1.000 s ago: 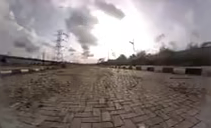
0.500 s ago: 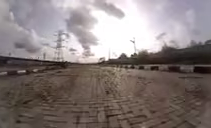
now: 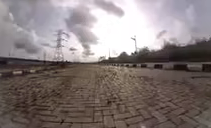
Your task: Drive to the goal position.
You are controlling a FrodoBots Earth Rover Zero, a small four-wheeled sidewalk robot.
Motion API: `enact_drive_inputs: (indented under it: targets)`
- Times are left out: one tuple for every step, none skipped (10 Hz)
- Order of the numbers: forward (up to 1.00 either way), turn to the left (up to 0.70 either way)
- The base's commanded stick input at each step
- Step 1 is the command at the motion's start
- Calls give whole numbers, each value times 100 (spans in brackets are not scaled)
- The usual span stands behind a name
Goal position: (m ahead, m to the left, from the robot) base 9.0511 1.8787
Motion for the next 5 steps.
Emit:
enact_drive_inputs:
  targets:
    - [100,27]
    - [100,27]
    - [100,27]
    - [100,27]
    - [100,21]
